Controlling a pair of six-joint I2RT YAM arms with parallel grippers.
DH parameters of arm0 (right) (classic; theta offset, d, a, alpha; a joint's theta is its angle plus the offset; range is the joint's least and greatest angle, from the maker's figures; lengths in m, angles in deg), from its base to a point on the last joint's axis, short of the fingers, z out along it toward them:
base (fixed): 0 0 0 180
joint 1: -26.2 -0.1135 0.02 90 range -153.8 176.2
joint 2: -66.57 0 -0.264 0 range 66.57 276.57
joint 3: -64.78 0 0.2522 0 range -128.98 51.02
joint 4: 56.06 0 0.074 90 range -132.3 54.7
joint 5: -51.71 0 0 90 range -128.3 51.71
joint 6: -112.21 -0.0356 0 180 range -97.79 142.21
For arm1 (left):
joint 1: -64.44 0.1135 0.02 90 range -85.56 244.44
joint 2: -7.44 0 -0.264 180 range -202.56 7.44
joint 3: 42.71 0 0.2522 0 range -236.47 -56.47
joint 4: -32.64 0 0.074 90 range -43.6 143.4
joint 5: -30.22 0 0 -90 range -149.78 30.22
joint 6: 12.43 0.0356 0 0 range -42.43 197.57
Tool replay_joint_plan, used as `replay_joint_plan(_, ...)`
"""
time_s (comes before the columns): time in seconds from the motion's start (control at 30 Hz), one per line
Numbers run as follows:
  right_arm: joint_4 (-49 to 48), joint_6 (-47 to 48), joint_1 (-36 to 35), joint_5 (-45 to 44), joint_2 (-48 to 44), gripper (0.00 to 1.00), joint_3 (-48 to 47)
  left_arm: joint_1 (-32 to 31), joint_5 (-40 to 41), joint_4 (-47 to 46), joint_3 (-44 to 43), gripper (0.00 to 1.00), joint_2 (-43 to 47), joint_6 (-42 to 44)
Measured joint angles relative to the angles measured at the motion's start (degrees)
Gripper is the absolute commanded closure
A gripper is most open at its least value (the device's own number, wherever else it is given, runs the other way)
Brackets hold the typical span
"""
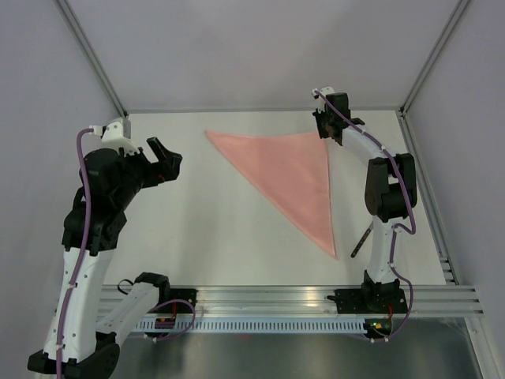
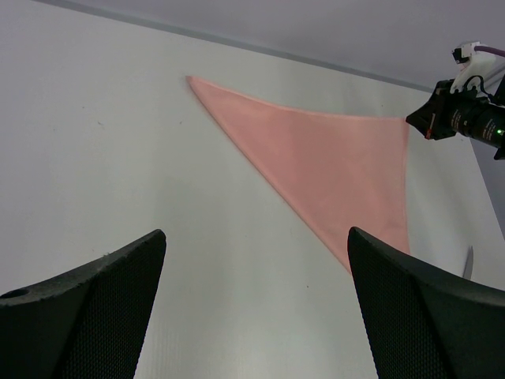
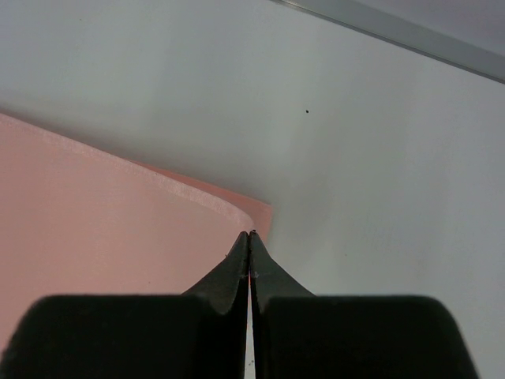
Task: Fold the napkin, place the utensils inside, and roll it up
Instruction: Fold the napkin
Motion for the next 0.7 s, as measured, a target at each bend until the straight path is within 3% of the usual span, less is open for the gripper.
replay_joint_plan(0.3, -0.61, -0.02, 0.31, -0.48, 2.84, 1.0, 0.0, 0.0, -0.09, -0.33, 1.14, 0.0, -0.26, 0.0)
replay_joint_plan(0.33, -0.61, -0.07, 0.35, -0.59, 3.43, 0.96, -0.04, 0.0, -0.09, -0.37, 1.27, 0.0, -0.28, 0.0)
replay_joint_plan(0.37, -0.61, -0.17, 0.42, -0.74, 4.02, 0.9, -0.11, 0.0, -0.13, -0.37, 1.46, 0.0, -0.28, 0.0)
replay_joint_plan(0.4, -0.52, -0.42, 0.46, -0.94, 4.68, 0.75, -0.33, 0.0, -0.13, -0.37, 1.64, 0.0, -0.28, 0.0)
replay_joint_plan(0.47, -0.26, -0.94, 0.61, -1.14, 5.88, 0.55, -0.9, 0.0, -0.15, -0.37, 1.99, 0.0, -0.26, 0.0)
replay_joint_plan(0.5, 0.04, -1.18, 0.7, -1.31, 6.47, 0.39, -1.42, 0.0, -0.17, -0.44, 2.21, 0.0, -0.26, 0.0)
replay_joint_plan(0.6, 1.29, -1.42, 1.01, -1.84, 7.82, 0.27, -3.54, 0.0, -0.37, -0.48, 3.21, 0.0, 0.13, 0.0)
replay_joint_plan(0.7, 3.28, -1.79, 1.51, -2.01, 7.85, 0.26, -6.08, 0.0, -0.81, -1.03, 4.79, 0.0, 1.27, -0.02)
